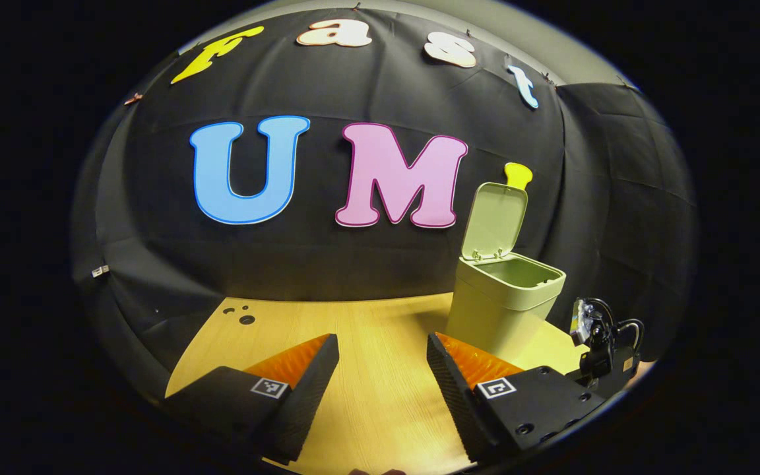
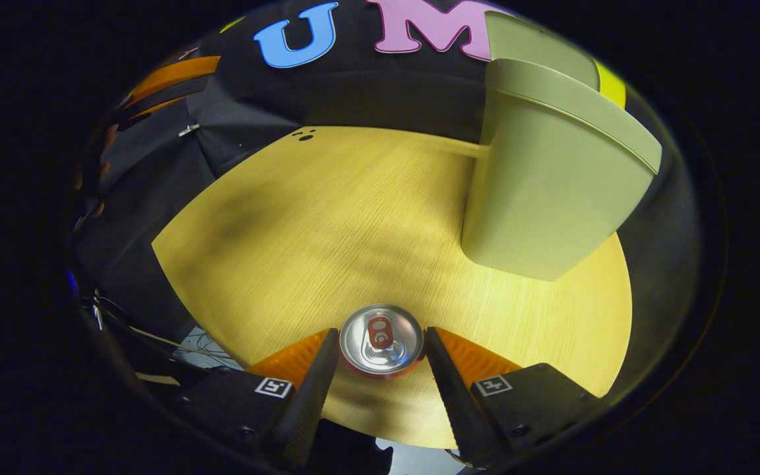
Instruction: Press the lid of the desktop garbage bin to open it, pick up the crumpled paper on the desktop and throw it into the bin, then pick up the pop can on the desktop and drop it into the bin, and finally close the garbage bin lid.
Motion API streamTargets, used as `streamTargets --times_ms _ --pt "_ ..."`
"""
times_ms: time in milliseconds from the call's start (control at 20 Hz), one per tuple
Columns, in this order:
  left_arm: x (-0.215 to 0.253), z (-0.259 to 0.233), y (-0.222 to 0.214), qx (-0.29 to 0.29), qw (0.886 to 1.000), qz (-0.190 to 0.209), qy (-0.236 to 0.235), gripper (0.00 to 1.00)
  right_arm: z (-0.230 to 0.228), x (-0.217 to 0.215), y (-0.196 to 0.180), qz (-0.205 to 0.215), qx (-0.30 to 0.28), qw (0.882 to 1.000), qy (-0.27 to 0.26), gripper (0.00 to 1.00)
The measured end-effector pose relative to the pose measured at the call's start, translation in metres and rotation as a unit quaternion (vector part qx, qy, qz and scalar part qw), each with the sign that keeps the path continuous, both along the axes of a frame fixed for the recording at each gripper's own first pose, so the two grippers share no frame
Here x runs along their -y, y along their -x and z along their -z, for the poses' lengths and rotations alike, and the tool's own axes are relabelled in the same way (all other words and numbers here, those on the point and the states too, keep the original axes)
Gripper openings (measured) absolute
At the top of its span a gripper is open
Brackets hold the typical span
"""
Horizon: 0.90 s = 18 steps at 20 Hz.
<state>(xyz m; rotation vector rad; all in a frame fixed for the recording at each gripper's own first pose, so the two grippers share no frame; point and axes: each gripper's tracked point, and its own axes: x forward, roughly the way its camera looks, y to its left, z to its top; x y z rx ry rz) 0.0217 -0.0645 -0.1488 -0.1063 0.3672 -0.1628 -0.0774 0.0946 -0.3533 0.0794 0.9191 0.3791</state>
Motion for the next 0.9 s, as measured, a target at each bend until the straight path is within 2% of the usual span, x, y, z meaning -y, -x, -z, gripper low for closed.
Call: streamTargets --times_ms 500,900 --pt "-0.004 0.000 0.000 0.004 1.000 0.001 -0.005 0.92 -0.075 0.008 -0.020 0.022 0.060 0.997 -0.043 0.84" --pt "-0.005 -0.005 0.002 0.011 1.000 0.002 -0.012 0.92 -0.167 0.026 -0.058 0.038 0.154 0.984 -0.081 0.84"
